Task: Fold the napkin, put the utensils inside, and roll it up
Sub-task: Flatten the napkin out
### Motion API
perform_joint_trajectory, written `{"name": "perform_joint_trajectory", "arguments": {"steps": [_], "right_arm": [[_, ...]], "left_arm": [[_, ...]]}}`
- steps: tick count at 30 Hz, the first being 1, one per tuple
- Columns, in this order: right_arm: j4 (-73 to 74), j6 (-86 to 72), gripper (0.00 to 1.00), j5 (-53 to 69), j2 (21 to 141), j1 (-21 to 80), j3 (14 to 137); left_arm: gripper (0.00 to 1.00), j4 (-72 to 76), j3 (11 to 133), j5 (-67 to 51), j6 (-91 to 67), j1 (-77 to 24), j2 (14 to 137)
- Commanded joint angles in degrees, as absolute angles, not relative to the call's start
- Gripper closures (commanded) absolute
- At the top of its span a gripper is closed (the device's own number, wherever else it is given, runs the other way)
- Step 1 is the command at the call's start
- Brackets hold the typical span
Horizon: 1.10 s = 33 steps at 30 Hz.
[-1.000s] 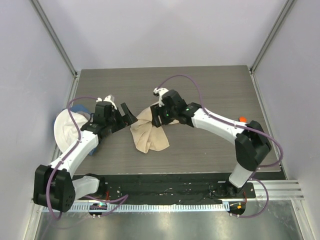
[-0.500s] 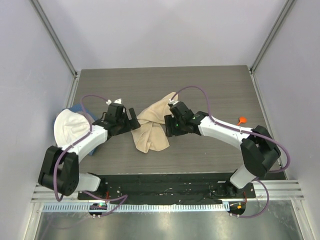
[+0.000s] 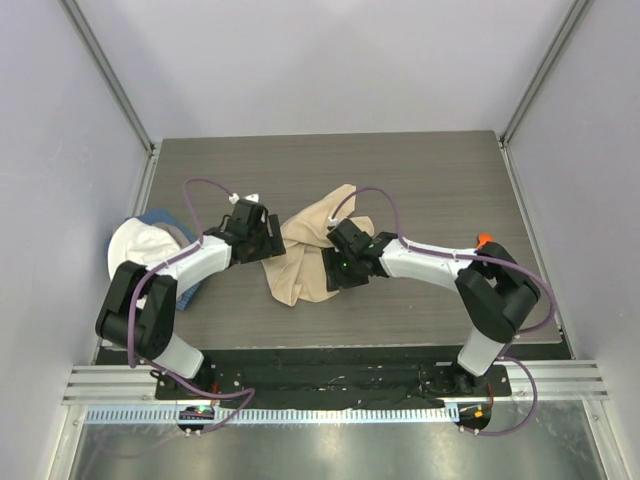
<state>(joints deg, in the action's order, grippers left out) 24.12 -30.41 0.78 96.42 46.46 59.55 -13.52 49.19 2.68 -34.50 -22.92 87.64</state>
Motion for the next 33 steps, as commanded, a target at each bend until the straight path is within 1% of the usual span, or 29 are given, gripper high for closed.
{"name": "perform_joint_trajectory", "arguments": {"steps": [1, 10, 13, 15, 16, 17, 19, 20, 21, 22, 23, 25, 28, 29, 30, 31, 32, 33], "right_arm": [[24.08, -31.29, 0.44, 0.70, 98.96, 46.76, 62.57], [26.63, -29.97, 0.46, 0.26, 103.62, 48.43, 66.09], [27.59, -30.15, 0.48, -1.67, 104.68, 48.60, 66.71], [28.03, -30.24, 0.50, -1.84, 105.03, 48.69, 66.88], [28.47, -30.23, 0.52, -2.37, 105.46, 48.69, 66.97], [28.56, -30.23, 0.59, -2.55, 105.64, 48.69, 66.97], [28.91, -30.06, 0.73, -3.16, 106.26, 48.69, 66.97], [28.83, -29.97, 0.83, -3.51, 106.26, 48.69, 66.97], [28.83, -29.71, 0.99, -3.78, 106.35, 48.69, 67.15], [28.83, -29.36, 0.99, -4.04, 106.09, 48.60, 67.58], [29.00, -29.01, 0.99, -4.91, 105.30, 48.43, 67.85], [29.44, -27.43, 0.99, -5.36, 103.89, 47.47, 68.81], [30.93, -23.58, 0.99, -7.46, 99.42, 43.17, 71.44], [31.89, -22.08, 0.99, -8.25, 98.36, 39.85, 72.76], [32.95, -20.76, 0.99, -9.74, 96.52, 38.25, 74.43], [35.31, -17.87, 0.99, -10.71, 95.81, 36.32, 78.62], [36.46, -16.54, 0.99, -11.59, 95.10, 33.25, 80.92], [37.52, -15.31, 0.99, -13.25, 94.05, 31.74, 83.38]], "left_arm": [[0.26, -10.81, 51.15, 5.01, -33.22, -23.38, 87.98], [0.37, -10.11, 51.06, 5.01, -32.52, -23.55, 89.12], [0.41, -9.76, 51.06, 4.57, -32.43, -23.55, 89.47], [0.49, -9.58, 50.98, 4.22, -32.43, -23.55, 89.65], [0.54, -9.15, 50.98, 3.96, -32.43, -23.55, 89.82], [0.65, -8.97, 50.98, 3.61, -32.43, -23.55, 89.91], [0.75, -8.27, 51.06, 2.56, -32.69, -23.55, 90.35], [0.84, -8.17, 51.33, 2.20, -32.87, -23.55, 90.53], [0.89, -8.17, 51.59, 1.76, -33.39, -23.55, 90.61], [0.92, -8.17, 52.03, 1.41, -33.66, -23.55, 90.62], [0.99, -8.43, 53.25, 1.32, -33.92, -23.55, 90.35], [1.00, -9.22, 55.62, 1.41, -34.28, -23.47, 90.09], [1.00, -12.38, 63.00, 1.93, -33.58, -22.85, 90.26], [1.00, -13.96, 67.54, 1.76, -33.40, -22.50, 90.35], [1.00, -14.93, 70.02, 1.76, -33.31, -21.98, 90.70], [1.00, -15.64, 72.48, 1.58, -33.31, -20.75, 90.79], [1.00, -16.17, 77.47, 1.23, -33.48, -19.96, 91.05], [1.00, -16.95, 79.96, 0.36, -33.75, -19.17, 91.32]]}}
